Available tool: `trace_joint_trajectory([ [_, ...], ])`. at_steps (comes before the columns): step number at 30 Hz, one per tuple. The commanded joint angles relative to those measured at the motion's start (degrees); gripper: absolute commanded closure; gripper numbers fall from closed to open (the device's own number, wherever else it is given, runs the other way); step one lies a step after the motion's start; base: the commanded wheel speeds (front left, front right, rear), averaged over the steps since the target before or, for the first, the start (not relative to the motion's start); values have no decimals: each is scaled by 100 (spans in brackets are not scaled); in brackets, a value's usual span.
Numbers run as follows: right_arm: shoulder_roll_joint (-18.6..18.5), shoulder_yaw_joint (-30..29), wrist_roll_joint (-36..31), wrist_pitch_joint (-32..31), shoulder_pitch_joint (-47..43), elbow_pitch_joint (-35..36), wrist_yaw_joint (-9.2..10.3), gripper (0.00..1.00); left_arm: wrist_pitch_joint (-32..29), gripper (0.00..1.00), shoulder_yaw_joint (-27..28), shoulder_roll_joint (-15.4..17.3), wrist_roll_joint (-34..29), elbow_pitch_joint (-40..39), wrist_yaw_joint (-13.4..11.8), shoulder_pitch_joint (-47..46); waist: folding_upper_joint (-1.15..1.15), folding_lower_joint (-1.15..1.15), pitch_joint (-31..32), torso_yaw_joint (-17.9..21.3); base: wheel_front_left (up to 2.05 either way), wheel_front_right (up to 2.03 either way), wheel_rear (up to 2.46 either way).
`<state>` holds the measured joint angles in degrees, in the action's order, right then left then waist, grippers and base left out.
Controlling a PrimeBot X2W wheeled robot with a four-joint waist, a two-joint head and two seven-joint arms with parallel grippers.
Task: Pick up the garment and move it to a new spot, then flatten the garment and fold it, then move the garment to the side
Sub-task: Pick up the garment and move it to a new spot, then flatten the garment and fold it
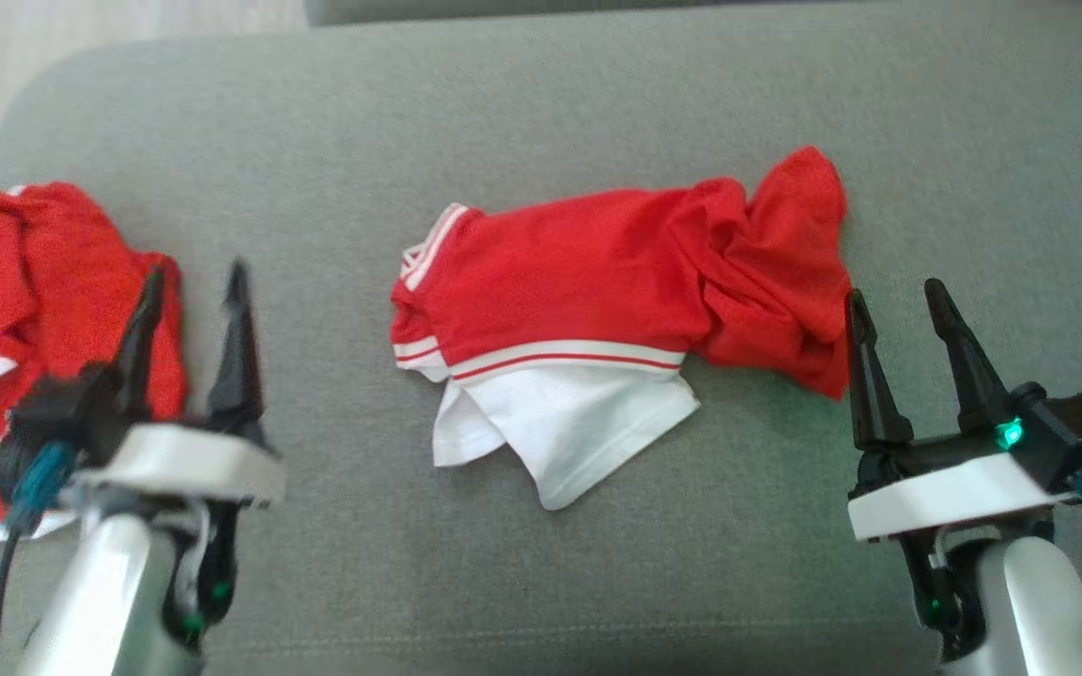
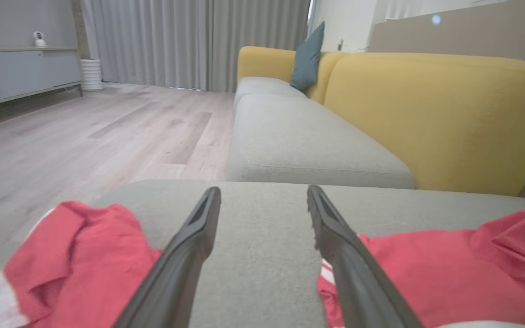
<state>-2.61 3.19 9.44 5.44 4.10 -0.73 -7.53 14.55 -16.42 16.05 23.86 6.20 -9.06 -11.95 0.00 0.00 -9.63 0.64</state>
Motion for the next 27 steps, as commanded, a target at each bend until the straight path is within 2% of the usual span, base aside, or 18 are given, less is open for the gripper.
trace_joint_trajectory([
  [1,-27,105,-56,-33,65,186,4,0,44,0,334,163,-22,-220,-8,-62,0,0,153,-114,0,0,0],
  [9,-27,10,-145,-183,-167,171,4,0,44,0,487,138,-275,-312,141,487,0,0,444,-118,0,0,0],
  [27,-27,-149,-97,-378,-739,318,4,0,44,0,391,65,-445,-299,93,1115,0,0,905,28,0,0,0],
])
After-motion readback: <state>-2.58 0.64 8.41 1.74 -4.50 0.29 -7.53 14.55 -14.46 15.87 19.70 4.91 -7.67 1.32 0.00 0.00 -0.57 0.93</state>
